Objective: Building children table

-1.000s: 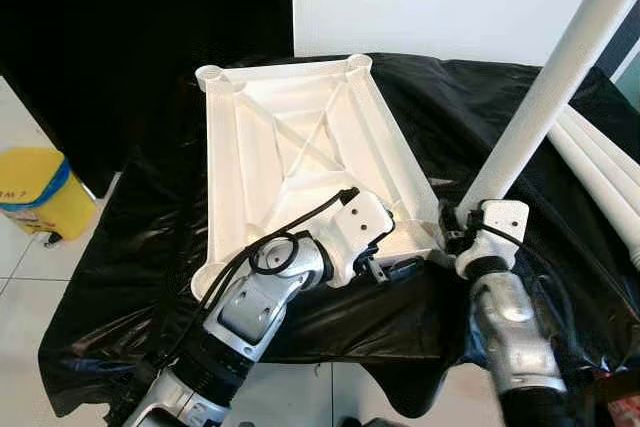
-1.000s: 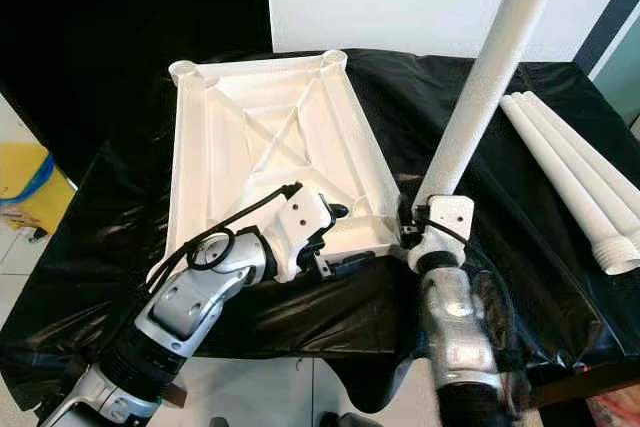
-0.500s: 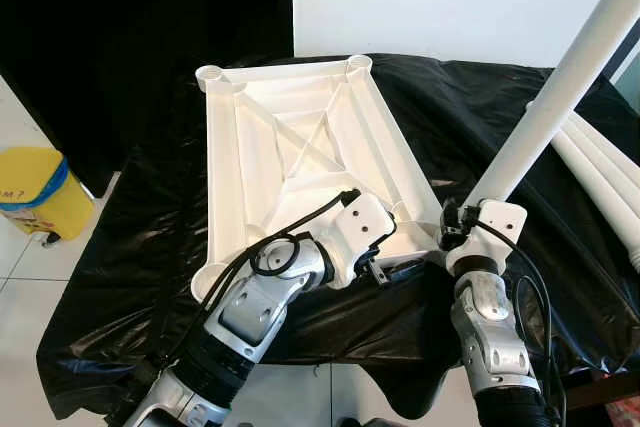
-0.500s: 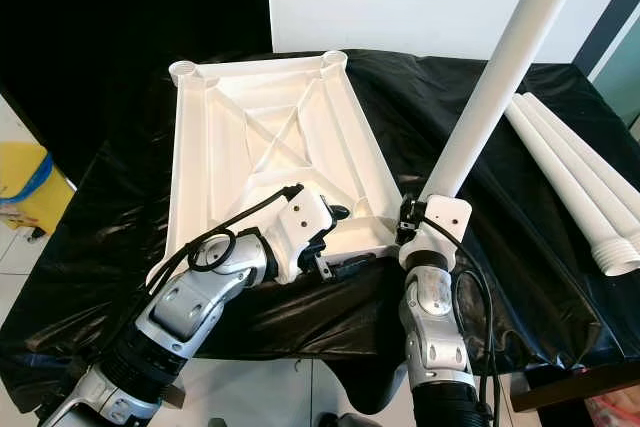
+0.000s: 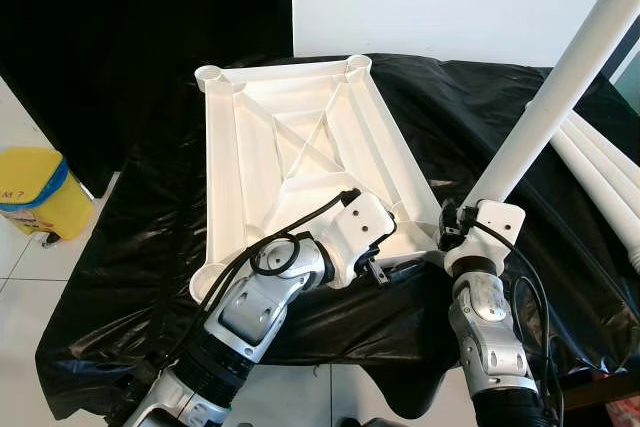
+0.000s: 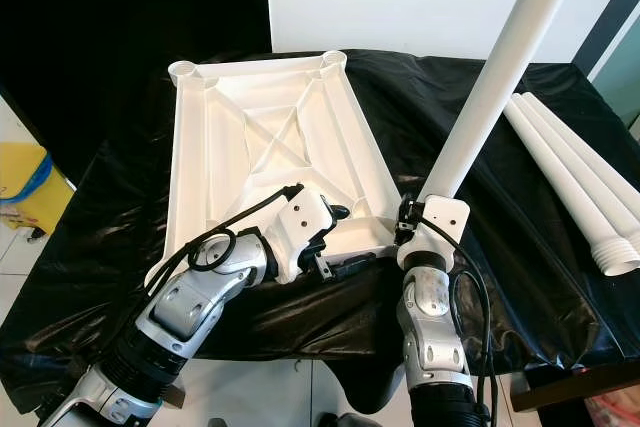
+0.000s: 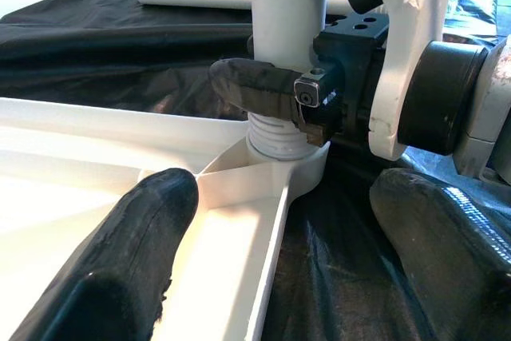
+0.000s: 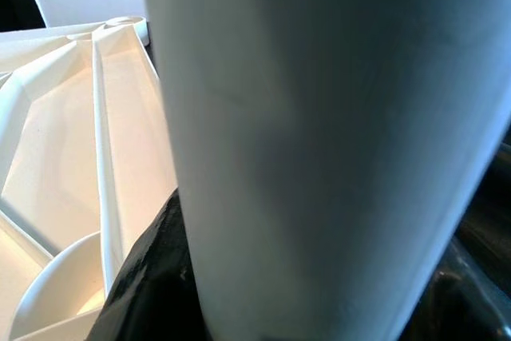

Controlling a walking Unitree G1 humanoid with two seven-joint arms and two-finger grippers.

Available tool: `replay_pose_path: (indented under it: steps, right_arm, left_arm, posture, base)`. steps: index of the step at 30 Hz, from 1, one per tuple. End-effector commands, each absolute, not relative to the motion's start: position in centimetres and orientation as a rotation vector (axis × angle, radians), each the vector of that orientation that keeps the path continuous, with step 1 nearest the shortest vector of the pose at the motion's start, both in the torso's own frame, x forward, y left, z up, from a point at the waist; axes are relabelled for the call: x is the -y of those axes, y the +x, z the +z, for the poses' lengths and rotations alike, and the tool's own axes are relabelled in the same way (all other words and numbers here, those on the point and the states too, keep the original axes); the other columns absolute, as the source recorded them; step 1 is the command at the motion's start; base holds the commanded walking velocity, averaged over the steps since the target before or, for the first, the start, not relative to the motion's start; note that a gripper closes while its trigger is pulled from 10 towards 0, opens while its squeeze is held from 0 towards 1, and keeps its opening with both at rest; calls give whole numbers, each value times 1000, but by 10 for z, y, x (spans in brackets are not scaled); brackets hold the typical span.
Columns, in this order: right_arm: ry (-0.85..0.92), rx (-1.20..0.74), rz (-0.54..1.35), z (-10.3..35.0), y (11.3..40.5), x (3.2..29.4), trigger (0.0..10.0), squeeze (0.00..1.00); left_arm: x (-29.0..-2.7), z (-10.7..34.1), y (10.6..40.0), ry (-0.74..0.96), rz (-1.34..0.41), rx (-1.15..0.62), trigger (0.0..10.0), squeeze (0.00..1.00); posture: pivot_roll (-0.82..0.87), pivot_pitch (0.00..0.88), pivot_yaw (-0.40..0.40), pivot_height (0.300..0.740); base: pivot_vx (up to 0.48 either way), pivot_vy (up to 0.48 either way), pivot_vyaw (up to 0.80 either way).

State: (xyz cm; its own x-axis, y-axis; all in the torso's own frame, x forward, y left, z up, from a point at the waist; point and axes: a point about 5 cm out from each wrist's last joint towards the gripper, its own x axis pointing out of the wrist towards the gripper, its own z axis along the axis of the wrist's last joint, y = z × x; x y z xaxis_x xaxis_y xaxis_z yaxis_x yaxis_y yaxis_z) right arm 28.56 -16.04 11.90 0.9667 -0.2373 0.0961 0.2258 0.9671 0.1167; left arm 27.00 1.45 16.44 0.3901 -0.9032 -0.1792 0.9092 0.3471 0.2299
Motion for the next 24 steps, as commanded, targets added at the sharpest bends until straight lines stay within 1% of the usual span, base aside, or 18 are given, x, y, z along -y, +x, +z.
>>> replay_pose_path:
  steps: [1, 2, 3, 4, 7, 18, 19, 20, 21, 23, 24]
  right_arm:
    - [105, 30, -227, 102, 281, 160, 10000, 0]
    - [101, 35, -213, 103, 281, 161, 10000, 90]
    - [101, 35, -213, 103, 281, 161, 10000, 90]
    - [103, 39, -200, 103, 281, 161, 10000, 1000]
    - [102, 42, -194, 104, 281, 162, 10000, 1000]
    - [87, 92, -20, 111, 274, 172, 10000, 1000]
    - [73, 102, 33, 113, 273, 175, 10000, 278]
    - [73, 102, 33, 113, 273, 175, 10000, 278]
    - [51, 107, 79, 115, 273, 178, 10000, 0]
    - [17, 111, 159, 119, 274, 187, 10000, 0]
    - [17, 111, 159, 119, 274, 187, 10000, 0]
  left_arm:
    - [-11, 166, 268, 322, -1205, -25, 10000, 0]
    - [-11, 166, 268, 323, -1204, -24, 10000, 0]
    - [-11, 166, 268, 323, -1204, -24, 10000, 0]
    - [-11, 166, 268, 323, -1203, -23, 10000, 0]
    - [-11, 167, 268, 323, -1202, -22, 10000, 0]
    - [-12, 166, 268, 316, -1193, -22, 10000, 0]
    - [-12, 166, 268, 315, -1193, -23, 10000, 0]
    - [-12, 166, 268, 315, -1193, -23, 10000, 0]
    - [-12, 166, 268, 315, -1194, -24, 10000, 0]
    - [-12, 165, 268, 315, -1197, -25, 10000, 0]
    - [-12, 165, 268, 315, -1197, -25, 10000, 0]
  posture:
    - [-23, 69, -70, 740]
    - [-23, 69, -70, 740]
    - [-23, 69, -70, 740]
    - [-22, 69, -72, 740]
    - [-22, 69, -72, 740]
    - [-31, 85, -67, 740]
    - [-33, 88, -66, 740]
    - [-33, 88, -66, 740]
    - [-33, 88, -66, 740]
    - [-39, 92, -59, 740]
    - [-39, 92, -59, 740]
  base:
    - [0, 0, 0]
    - [0, 0, 0]
    - [0, 0, 0]
    - [0, 0, 0]
    - [0, 0, 0]
    - [0, 0, 0]
    - [0, 0, 0]
    - [0, 0, 0]
    - [0, 0, 0]
    - [0, 0, 0]
    - [0, 0, 0]
